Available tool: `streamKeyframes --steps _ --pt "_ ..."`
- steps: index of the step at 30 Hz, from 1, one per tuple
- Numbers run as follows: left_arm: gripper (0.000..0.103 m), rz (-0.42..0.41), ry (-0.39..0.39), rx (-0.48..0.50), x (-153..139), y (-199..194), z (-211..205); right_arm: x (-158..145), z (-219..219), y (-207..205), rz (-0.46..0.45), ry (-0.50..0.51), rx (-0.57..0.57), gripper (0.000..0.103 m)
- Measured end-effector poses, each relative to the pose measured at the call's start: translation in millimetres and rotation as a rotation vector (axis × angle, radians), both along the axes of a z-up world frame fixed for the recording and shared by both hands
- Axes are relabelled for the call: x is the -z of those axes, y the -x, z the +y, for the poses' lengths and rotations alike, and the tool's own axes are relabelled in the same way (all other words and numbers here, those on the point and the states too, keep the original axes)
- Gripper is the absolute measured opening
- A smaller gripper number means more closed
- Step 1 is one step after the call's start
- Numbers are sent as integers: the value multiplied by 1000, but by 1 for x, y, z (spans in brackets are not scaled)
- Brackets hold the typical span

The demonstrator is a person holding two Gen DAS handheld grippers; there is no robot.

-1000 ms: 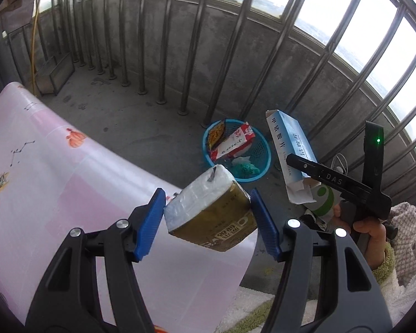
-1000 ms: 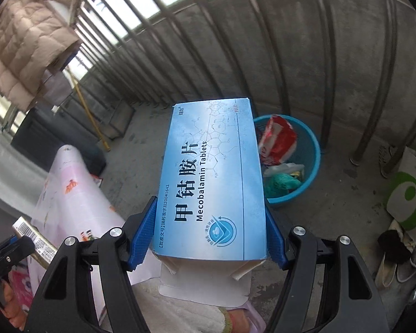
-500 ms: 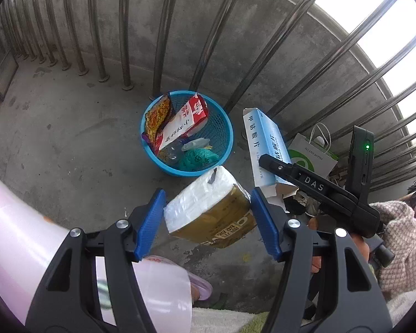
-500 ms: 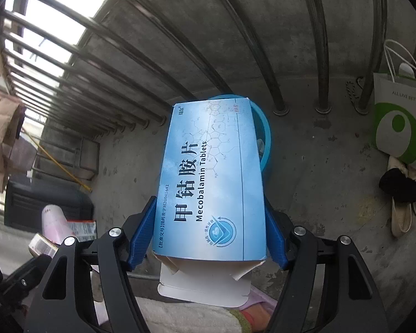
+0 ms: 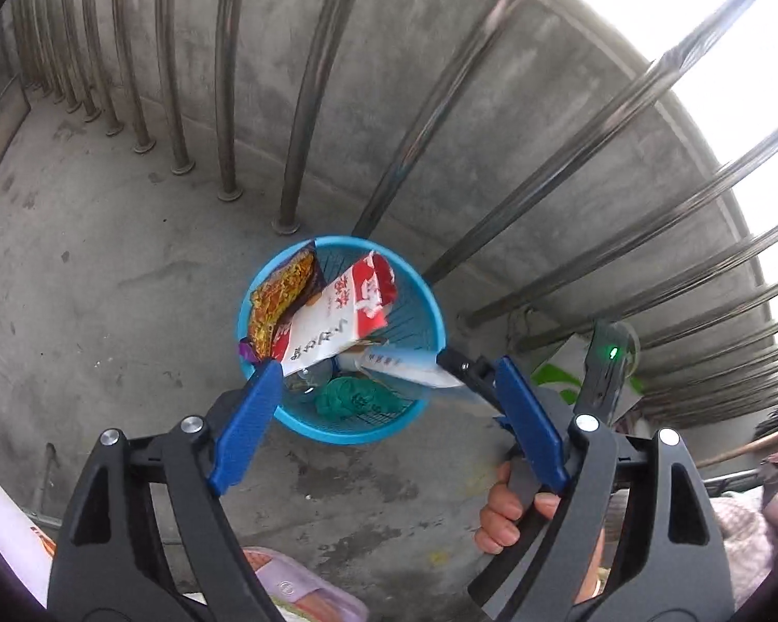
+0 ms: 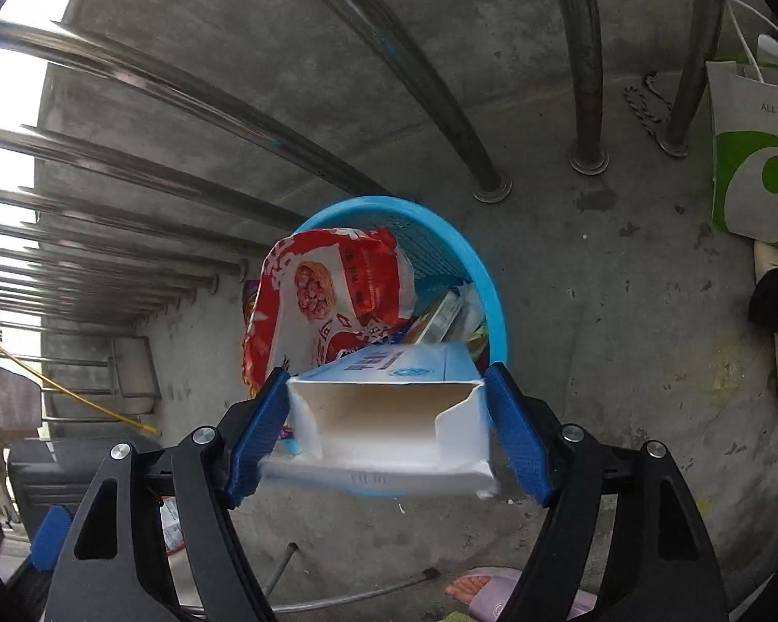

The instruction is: Collect trash

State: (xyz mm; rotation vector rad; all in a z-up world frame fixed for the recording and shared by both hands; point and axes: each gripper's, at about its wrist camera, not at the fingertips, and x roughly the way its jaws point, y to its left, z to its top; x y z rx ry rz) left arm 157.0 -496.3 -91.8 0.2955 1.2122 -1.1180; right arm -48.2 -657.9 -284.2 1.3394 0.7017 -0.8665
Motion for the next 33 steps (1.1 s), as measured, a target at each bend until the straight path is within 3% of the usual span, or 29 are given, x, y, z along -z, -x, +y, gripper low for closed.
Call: streamKeyframes --steps 5,10,15,19,24,26,29,31,33 --pt "79 -48 79 -23 -42 -2 38 -21 20 15 -25 54 6 74" --pt "80 -157 188 -61 -98 11 106 -64 44 16 -52 169 -46 74" --pt "90 -280 293 -203 -146 37 202 -121 82 8 -100 299 -157 74" --pt "92 -366 320 -359 -168 59 274 -184 139 -8 -140 485 -342 75" --pt "94 -520 194 -658 -180 89 357 -248 234 -20 -206 772 -633 96" --pt "94 -609 117 -775 -177 104 385 -262 273 -22 -242 849 -773 96" --pt "94 -738 26 -874 -170 126 418 -274 325 -24 -268 921 -960 97" --pt "94 -756 -18 -931 -166 133 441 -276 357 -24 -262 957 -1060 97" --pt "94 -697 -69 -978 -157 135 458 -276 383 -25 -263 946 -1160 97"
